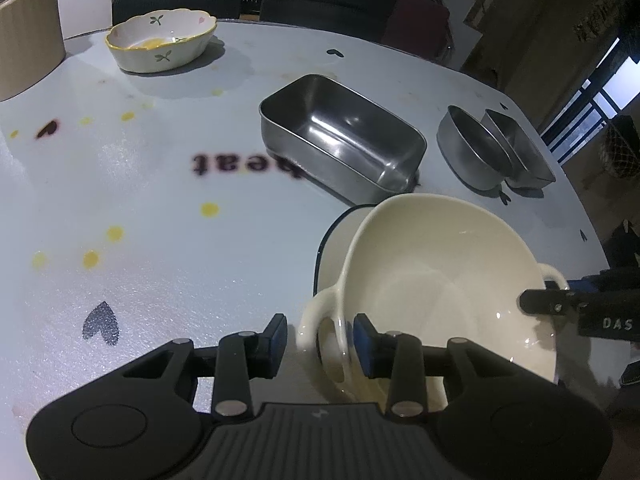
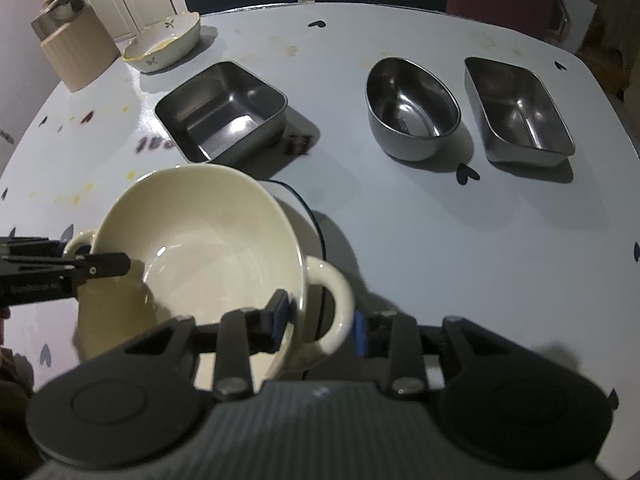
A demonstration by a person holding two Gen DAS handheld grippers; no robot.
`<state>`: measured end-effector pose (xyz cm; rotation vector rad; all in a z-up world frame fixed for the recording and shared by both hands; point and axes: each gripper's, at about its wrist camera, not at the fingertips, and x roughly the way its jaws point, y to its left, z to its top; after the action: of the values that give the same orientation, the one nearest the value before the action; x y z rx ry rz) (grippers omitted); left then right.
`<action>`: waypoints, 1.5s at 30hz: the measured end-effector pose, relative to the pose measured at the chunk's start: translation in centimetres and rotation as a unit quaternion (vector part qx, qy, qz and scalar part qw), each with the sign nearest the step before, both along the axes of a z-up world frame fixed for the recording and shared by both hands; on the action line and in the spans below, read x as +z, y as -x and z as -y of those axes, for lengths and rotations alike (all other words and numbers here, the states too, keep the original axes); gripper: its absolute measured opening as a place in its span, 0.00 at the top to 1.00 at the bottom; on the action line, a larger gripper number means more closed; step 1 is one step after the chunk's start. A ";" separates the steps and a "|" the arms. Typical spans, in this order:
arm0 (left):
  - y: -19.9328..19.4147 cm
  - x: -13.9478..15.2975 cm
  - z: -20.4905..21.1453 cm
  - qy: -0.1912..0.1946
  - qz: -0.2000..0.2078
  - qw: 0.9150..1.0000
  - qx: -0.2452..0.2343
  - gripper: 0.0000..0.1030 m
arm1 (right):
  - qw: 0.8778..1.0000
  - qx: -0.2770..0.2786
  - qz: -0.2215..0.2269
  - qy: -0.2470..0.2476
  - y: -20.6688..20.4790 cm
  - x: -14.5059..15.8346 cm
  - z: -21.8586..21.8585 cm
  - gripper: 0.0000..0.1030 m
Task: Organize plates and bowls
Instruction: 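Lower the cream bowl onto the table beside the steel trays with both grippers, then open both grippers and release the cream bowl handles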
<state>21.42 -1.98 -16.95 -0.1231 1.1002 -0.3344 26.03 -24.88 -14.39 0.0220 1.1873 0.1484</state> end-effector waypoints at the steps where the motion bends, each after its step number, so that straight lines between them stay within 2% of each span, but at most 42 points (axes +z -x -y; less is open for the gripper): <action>1: 0.0 0.0 0.1 -0.001 0.001 1.000 -0.001 0.61 | 1.000 0.001 -0.003 0.005 -0.1 -0.2 -0.1 0.61; 6: 0.1 0.1 0.4 -0.011 0.006 1.000 -0.006 0.61 | 0.999 0.015 -0.003 0.029 0.1 -0.5 -0.6 0.58; 25: 0.2 0.4 0.7 -0.029 0.007 1.000 -0.007 0.60 | 1.000 0.006 -0.004 0.017 0.3 -0.7 -0.1 0.55; 31: 0.4 0.5 0.8 -0.045 0.010 0.999 -0.006 0.55 | 1.000 0.012 -0.004 0.018 0.1 -0.8 -0.1 0.53; 32: 0.5 0.6 0.9 -0.050 0.010 0.999 -0.009 0.51 | 1.000 0.013 -0.003 0.019 0.1 -0.8 -0.1 0.53; 34: 0.7 0.9 1.1 -0.053 0.012 0.998 -0.016 0.41 | 0.999 0.019 -0.002 0.028 0.3 -0.7 -0.4 0.49; 35: 0.8 1.1 1.2 -0.052 0.012 0.998 -0.019 0.29 | 0.999 0.023 -0.002 0.032 0.4 -0.6 -0.5 0.45; 36: 1.0 1.3 1.2 -0.052 0.013 0.998 -0.022 0.21 | 0.999 0.027 -0.002 0.030 0.6 -0.5 -0.5 0.37; 40: 2.0 2.0 1.6 -0.051 0.020 0.998 -0.040 0.14 | 0.999 0.044 0.013 0.025 1.8 0.2 -0.5 0.13; 42: 2.6 2.4 1.8 -0.054 0.028 0.997 -0.044 0.05 | 0.998 0.045 0.020 0.026 2.5 0.5 -0.3 0.09; 45: 3.5 3.3 1.7 -0.053 0.045 0.996 -0.049 0.01 | 0.999 0.033 0.034 0.020 3.3 1.3 0.4 0.00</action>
<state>17.90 -3.71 -13.60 0.0400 1.0341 -0.3651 22.68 -25.32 -13.12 -0.0564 1.1237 0.1815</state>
